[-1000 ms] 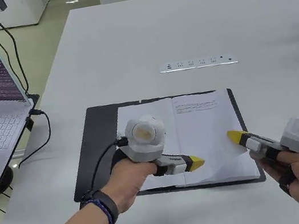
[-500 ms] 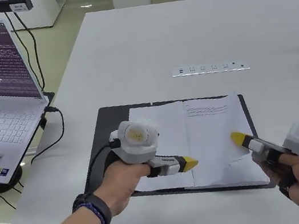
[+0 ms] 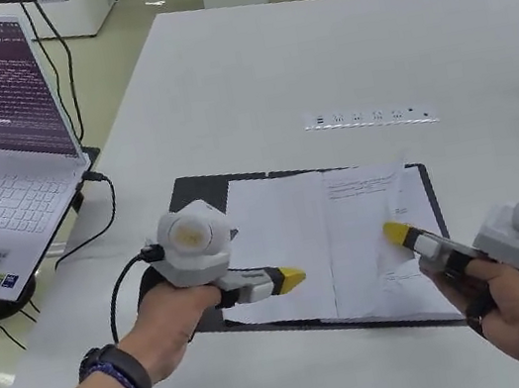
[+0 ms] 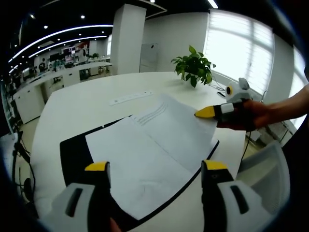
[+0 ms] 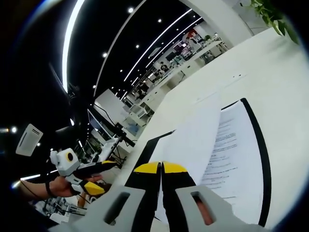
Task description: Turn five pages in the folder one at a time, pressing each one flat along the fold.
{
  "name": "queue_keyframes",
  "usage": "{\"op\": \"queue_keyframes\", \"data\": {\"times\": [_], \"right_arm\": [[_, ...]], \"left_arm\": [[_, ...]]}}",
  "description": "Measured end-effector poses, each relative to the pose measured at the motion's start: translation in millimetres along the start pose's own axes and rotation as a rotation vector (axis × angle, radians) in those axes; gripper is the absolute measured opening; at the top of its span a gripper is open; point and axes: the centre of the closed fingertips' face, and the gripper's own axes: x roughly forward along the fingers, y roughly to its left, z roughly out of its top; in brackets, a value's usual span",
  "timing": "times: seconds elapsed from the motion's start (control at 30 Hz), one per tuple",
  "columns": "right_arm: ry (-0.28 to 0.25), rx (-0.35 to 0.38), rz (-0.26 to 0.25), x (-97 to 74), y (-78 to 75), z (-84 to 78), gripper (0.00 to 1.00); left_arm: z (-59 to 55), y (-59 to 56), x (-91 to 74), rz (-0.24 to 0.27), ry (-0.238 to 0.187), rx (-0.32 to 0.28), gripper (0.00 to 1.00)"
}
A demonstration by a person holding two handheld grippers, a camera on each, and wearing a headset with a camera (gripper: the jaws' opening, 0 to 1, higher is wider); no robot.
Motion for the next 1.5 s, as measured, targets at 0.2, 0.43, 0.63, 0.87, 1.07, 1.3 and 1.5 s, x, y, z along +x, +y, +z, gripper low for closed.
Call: {"op": "queue_keyframes", "data": {"times": [0.2, 0.43, 0.63, 0.87, 1.07, 1.3, 1.5], "right_arm": [[0.020, -0.002, 0.017, 9.3, 11.5, -4.7, 0.00], [0.034, -0.012, 0.035, 18.4, 24.3, -9.0, 0.00], [0.040, -0.012, 0.046, 25.6, 33.5, -13.9, 0.00], [0.055, -0.017, 0.059, 34.2, 43.7, -20.8, 0.00], [0.066, -0.018, 0.081, 41.7, 55.1, -28.9, 0.00], [0.101, -0.023, 0.105, 54.8, 68.5, -42.7, 0.00], [0.128, -0.020, 0.129, 68.1, 79.9, -54.7, 0.00]], "left_arm": [[-3.0, 19.1, -17.7, 0.043, -0.023, -0.030, 0.77], [-8.3, 35.9, -32.6, 0.074, -0.037, -0.051, 0.77], [-10.2, 39.8, -41.3, 0.079, -0.043, -0.050, 0.77], [-10.1, 44.0, -49.8, 0.077, -0.057, -0.051, 0.78], [-12.3, 51.5, -62.9, 0.088, -0.073, -0.061, 0.78], [-16.6, 64.2, -80.6, 0.118, -0.085, -0.079, 0.78], [-20.6, 67.0, -88.3, 0.130, -0.091, -0.090, 0.78]]}}
